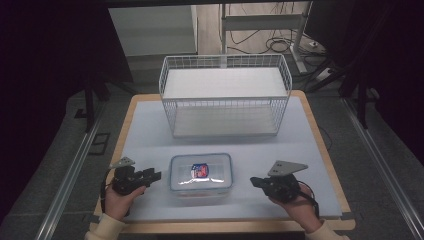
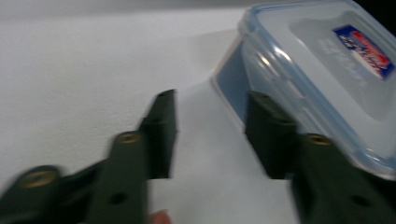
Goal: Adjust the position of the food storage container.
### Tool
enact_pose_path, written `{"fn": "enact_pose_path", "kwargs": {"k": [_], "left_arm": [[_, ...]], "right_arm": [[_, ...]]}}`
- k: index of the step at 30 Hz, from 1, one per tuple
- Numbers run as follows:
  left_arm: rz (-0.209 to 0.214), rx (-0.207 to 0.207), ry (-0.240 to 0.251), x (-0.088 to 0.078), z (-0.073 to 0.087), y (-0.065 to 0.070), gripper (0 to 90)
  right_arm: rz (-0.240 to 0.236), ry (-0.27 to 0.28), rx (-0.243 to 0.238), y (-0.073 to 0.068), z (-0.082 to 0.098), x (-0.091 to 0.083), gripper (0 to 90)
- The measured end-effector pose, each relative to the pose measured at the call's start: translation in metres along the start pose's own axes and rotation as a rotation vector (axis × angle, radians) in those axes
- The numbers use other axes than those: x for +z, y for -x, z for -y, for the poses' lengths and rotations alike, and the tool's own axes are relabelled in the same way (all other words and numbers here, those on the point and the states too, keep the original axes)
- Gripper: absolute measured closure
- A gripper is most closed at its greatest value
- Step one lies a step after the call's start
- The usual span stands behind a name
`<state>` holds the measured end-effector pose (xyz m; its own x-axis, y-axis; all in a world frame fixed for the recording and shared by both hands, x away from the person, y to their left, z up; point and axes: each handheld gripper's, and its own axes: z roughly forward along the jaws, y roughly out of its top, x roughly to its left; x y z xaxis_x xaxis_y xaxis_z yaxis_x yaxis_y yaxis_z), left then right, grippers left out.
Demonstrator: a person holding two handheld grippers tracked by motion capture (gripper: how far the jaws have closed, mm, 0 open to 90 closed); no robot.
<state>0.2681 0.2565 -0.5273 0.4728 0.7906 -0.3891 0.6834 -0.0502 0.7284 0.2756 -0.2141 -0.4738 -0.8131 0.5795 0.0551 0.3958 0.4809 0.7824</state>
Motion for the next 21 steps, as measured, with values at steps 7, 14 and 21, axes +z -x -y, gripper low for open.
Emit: {"fn": "enact_pose_path", "kwargs": {"k": [7,14,21], "left_arm": [[0.015,0.052,-0.038,0.002,0.000,0.007,80.2],[0.009,0.018,-0.027,0.005,0.001,0.005,56.6],[0.046,-0.079,0.004,0.002,0.000,-0.001,36.9]], "right_arm": [[0.077,-0.027,0.100,0.032,0.020,-0.004,89.1],[0.056,-0.030,0.128,0.039,0.024,0.000,66.5],[0.042,-0.027,0.162,0.040,0.025,0.004,47.0]]}}
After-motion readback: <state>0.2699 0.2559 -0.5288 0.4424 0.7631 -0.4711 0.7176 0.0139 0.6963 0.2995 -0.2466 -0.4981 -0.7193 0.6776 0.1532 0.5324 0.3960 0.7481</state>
